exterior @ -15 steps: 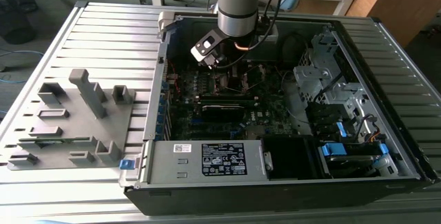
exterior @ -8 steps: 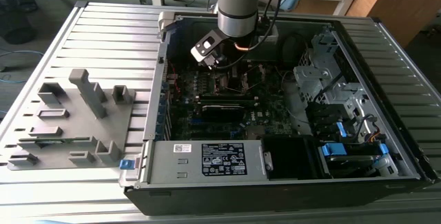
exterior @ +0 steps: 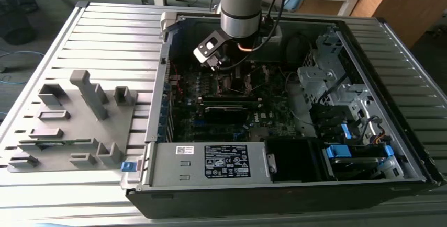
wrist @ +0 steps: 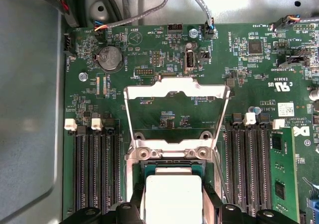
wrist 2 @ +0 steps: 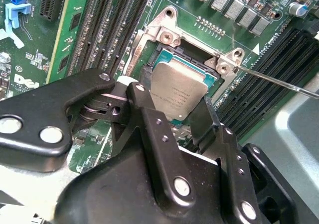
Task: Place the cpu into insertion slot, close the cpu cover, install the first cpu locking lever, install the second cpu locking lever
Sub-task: 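Place the cpu into insertion slot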
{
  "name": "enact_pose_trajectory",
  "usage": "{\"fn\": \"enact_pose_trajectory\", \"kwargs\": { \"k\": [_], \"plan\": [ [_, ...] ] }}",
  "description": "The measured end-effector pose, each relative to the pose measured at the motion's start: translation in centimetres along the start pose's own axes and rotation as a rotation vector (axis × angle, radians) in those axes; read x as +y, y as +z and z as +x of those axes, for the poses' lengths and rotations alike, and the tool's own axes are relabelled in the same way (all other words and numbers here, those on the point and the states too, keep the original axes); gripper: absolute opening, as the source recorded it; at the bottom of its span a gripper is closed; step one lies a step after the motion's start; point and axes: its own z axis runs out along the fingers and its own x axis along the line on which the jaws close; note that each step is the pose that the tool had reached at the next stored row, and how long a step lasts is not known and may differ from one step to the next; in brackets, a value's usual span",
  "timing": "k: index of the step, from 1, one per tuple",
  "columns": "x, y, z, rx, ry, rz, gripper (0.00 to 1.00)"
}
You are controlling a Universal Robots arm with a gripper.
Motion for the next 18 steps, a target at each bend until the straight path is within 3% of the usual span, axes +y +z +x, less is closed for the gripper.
{"fn": "enact_pose_trajectory", "kwargs": {
  "k": [18],
  "plan": [
    [0.04,-0.09,0.0,0.0001,-0.003,0.0001,0.54]
  ]
}}
